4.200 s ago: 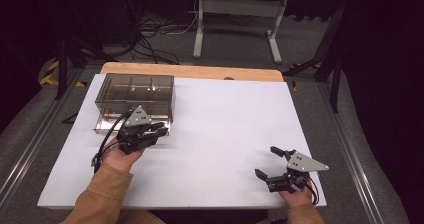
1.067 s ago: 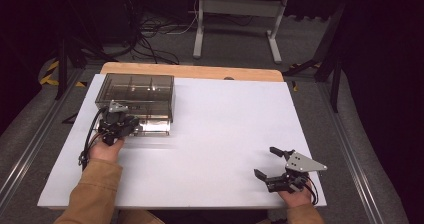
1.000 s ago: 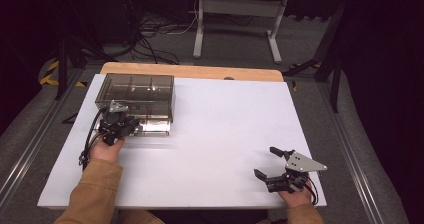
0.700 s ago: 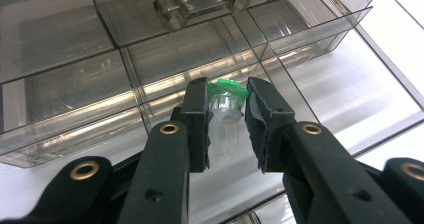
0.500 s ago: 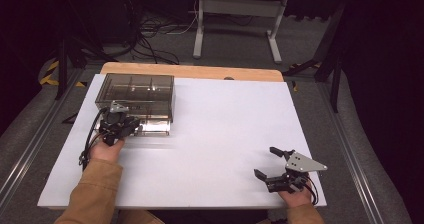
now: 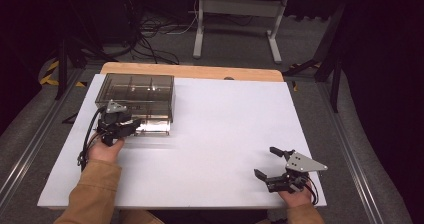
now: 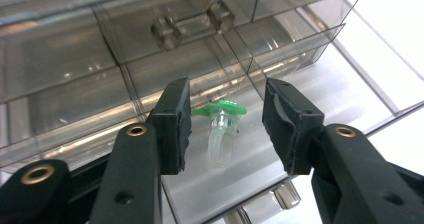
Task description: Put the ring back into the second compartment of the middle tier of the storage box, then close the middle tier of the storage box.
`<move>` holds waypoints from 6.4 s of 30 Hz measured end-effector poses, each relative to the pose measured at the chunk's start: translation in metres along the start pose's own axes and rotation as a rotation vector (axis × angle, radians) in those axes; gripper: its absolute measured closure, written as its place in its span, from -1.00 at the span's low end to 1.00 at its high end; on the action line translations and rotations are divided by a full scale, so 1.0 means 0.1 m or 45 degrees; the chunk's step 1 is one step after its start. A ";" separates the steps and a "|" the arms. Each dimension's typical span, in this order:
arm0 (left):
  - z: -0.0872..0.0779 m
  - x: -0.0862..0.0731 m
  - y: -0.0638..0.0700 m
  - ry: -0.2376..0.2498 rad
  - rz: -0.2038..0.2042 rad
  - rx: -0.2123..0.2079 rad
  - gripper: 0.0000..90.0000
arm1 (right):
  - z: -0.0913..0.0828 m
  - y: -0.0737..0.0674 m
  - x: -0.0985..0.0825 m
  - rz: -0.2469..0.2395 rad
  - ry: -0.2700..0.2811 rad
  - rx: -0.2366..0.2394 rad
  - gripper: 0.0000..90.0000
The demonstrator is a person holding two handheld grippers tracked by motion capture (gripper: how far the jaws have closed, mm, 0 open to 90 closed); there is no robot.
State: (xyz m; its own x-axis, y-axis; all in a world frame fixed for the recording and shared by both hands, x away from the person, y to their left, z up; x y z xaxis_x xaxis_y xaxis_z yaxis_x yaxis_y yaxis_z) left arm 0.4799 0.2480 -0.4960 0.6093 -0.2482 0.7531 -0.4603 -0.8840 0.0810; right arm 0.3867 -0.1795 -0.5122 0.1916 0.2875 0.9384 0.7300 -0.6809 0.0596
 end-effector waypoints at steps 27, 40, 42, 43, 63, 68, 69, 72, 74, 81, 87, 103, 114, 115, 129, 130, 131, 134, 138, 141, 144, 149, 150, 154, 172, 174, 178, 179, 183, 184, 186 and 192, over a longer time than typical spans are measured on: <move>-0.37 0.04 0.31 -0.067 0.145 -0.178 1.00 | 0.00 0.00 0.00 0.006 -0.005 0.001 -0.89; -0.47 -0.09 0.27 -0.142 0.188 -0.163 1.00 | 0.00 0.00 0.00 0.004 -0.006 0.001 -0.89; -0.49 -0.11 0.25 -0.151 0.190 -0.162 1.00 | 0.00 0.00 -0.01 0.000 -0.006 -0.002 -0.89; -0.50 -0.12 0.23 -0.155 0.193 -0.153 1.00 | 0.00 0.00 -0.01 0.001 -0.007 0.000 -0.89; -0.53 -0.37 0.04 -0.256 0.171 -0.133 1.00 | 0.00 -0.01 0.00 0.004 -0.002 0.006 -0.89; -0.52 -0.41 -0.03 -0.264 0.141 -0.128 1.00 | 0.00 -0.01 0.00 0.007 0.000 0.006 -0.89; -0.51 -0.42 -0.03 -0.272 0.136 -0.131 1.00 | 0.00 -0.01 0.00 0.007 0.000 0.006 -0.89; -0.49 -0.44 -0.04 -0.280 0.130 -0.134 1.00 | 0.00 -0.01 0.00 0.007 0.000 0.006 -0.89; -0.47 -0.45 -0.05 -0.282 0.128 -0.131 1.00 | 0.00 -0.01 0.00 0.007 0.000 0.006 -0.89; -0.41 -0.49 -0.08 -0.306 0.113 -0.135 1.00 | 0.00 -0.01 0.00 0.005 -0.003 0.005 -0.89; -0.39 -0.51 -0.09 -0.321 0.113 -0.135 1.00 | 0.01 -0.01 0.00 -0.004 -0.001 0.005 -0.89; -0.31 -0.53 -0.13 -0.345 0.097 -0.128 1.00 | 0.01 0.00 0.00 -0.004 -0.004 0.000 -0.89; -0.27 -0.51 -0.14 -0.321 0.086 -0.119 1.00 | 0.01 0.00 0.00 -0.002 -0.003 0.001 -0.89; -0.27 -0.50 -0.14 -0.317 0.091 -0.116 1.00 | 0.01 0.00 0.00 -0.002 -0.003 0.001 -0.89; -0.21 -0.41 -0.14 -0.262 0.067 -0.121 1.00 | 0.01 -0.01 -0.01 0.000 -0.009 0.000 -0.89; -0.21 -0.40 -0.16 -0.259 0.080 -0.108 1.00 | 0.01 -0.01 -0.01 0.000 -0.010 0.000 -0.89; -0.21 -0.39 -0.17 -0.257 0.079 -0.105 1.00 | 0.01 -0.01 -0.01 0.000 -0.010 0.000 -0.89; -0.21 -0.36 -0.18 -0.242 0.072 -0.102 1.00 | 0.01 -0.01 -0.01 -0.002 -0.011 -0.001 -0.89; -0.20 -0.34 -0.19 -0.239 0.072 -0.094 1.00 | 0.01 0.00 -0.01 -0.007 -0.014 -0.005 -0.89; -0.18 -0.32 -0.20 -0.233 0.064 -0.086 1.00 | 0.01 -0.01 -0.01 -0.006 -0.011 -0.003 -0.89; -0.17 -0.31 -0.21 -0.222 0.058 -0.086 1.00 | 0.01 -0.01 -0.01 -0.006 -0.011 -0.002 -0.89; -0.15 -0.27 -0.24 -0.213 0.052 -0.085 1.00 | 0.02 -0.01 -0.01 -0.005 -0.012 -0.003 -0.89; -0.14 -0.27 -0.24 -0.215 0.044 -0.091 1.00 | 0.02 -0.01 -0.01 -0.005 -0.012 -0.003 -0.89; -0.10 -0.26 -0.24 -0.214 0.036 -0.105 1.00 | 0.02 -0.01 -0.01 -0.005 -0.013 -0.004 -0.89; 0.02 -0.12 -0.32 -0.185 0.026 -0.092 1.00 | 0.02 0.00 -0.01 -0.007 -0.017 -0.008 -0.88; 0.03 -0.10 -0.34 -0.181 0.028 -0.081 1.00 | 0.02 0.00 -0.01 -0.006 -0.017 -0.008 -0.88; 0.06 -0.05 -0.35 -0.172 0.038 -0.065 1.00 | 0.02 0.00 -0.01 -0.007 -0.015 -0.009 -0.88; 0.07 -0.04 -0.35 -0.168 0.038 -0.062 1.00 | 0.02 0.00 -0.01 -0.008 -0.014 -0.010 -0.89; 0.10 -0.01 -0.37 -0.162 0.029 -0.044 1.00 | 0.01 0.00 -0.01 -0.009 -0.016 -0.011 -0.89; 0.11 0.00 -0.38 -0.157 0.033 -0.033 1.00 | 0.02 0.00 -0.01 -0.007 -0.012 -0.009 -0.89; 0.12 0.01 -0.38 -0.158 0.013 -0.053 1.00 | 0.02 0.00 -0.01 -0.006 -0.013 -0.009 -0.89; 0.12 0.00 -0.38 -0.162 -0.001 -0.057 1.00 | 0.02 0.00 -0.01 -0.008 -0.015 -0.010 -0.89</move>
State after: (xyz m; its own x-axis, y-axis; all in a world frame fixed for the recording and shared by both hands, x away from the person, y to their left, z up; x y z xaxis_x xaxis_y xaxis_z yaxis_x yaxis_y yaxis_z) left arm 0.5058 0.2770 -0.5070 0.6855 -0.2981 0.6642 -0.4861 -0.8666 0.1128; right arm 0.3876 -0.1788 -0.5138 0.1948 0.2995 0.9340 0.7260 -0.6843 0.0680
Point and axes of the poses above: each handheld gripper's, and its own axes: z roughly forward along the jaws, x roughly out of its top, y roughly to its right, the point moved 10 cm from there along z, roughly forward along the jaws, and after that the axes turned 5 degrees about -x, right-handed, at the moved point
